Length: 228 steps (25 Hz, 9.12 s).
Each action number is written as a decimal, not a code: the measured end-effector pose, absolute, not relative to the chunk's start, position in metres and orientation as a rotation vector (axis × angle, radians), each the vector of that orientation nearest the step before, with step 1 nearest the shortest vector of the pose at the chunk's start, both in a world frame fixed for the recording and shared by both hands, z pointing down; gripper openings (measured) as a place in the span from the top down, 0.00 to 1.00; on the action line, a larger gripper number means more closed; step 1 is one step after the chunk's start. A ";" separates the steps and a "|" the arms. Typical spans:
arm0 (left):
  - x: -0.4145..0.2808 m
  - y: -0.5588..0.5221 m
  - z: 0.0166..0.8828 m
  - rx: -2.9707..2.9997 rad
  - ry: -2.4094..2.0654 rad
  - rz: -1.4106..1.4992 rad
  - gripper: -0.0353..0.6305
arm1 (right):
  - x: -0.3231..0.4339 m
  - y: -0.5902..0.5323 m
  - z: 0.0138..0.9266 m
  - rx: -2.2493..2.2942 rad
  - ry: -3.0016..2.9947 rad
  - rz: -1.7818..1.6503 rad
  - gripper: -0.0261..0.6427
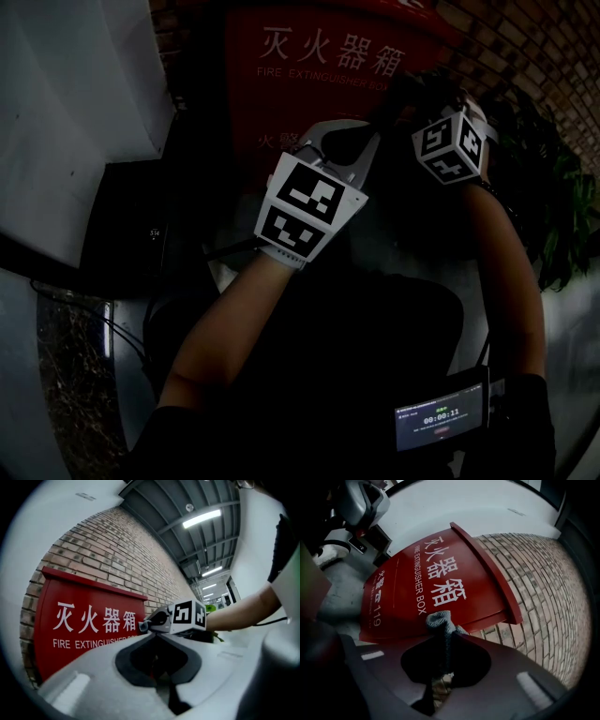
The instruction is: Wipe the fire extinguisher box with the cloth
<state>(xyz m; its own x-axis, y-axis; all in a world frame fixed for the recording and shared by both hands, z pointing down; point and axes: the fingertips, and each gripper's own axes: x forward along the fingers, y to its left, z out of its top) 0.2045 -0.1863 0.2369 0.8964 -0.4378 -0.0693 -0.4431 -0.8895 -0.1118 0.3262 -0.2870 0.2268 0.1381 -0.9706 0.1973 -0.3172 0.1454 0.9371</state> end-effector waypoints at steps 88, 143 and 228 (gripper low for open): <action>0.093 -0.277 0.282 -2.779 1.277 -0.061 0.94 | 0.141 -0.296 0.267 1.028 -1.468 -0.889 0.92; 0.193 -0.239 0.317 -2.930 0.956 -0.132 0.94 | 0.247 -0.303 0.342 1.062 -1.424 -0.699 0.92; 0.088 -0.317 0.368 -2.921 1.322 -0.256 0.94 | 0.117 -0.327 0.382 0.932 -1.585 -0.744 0.92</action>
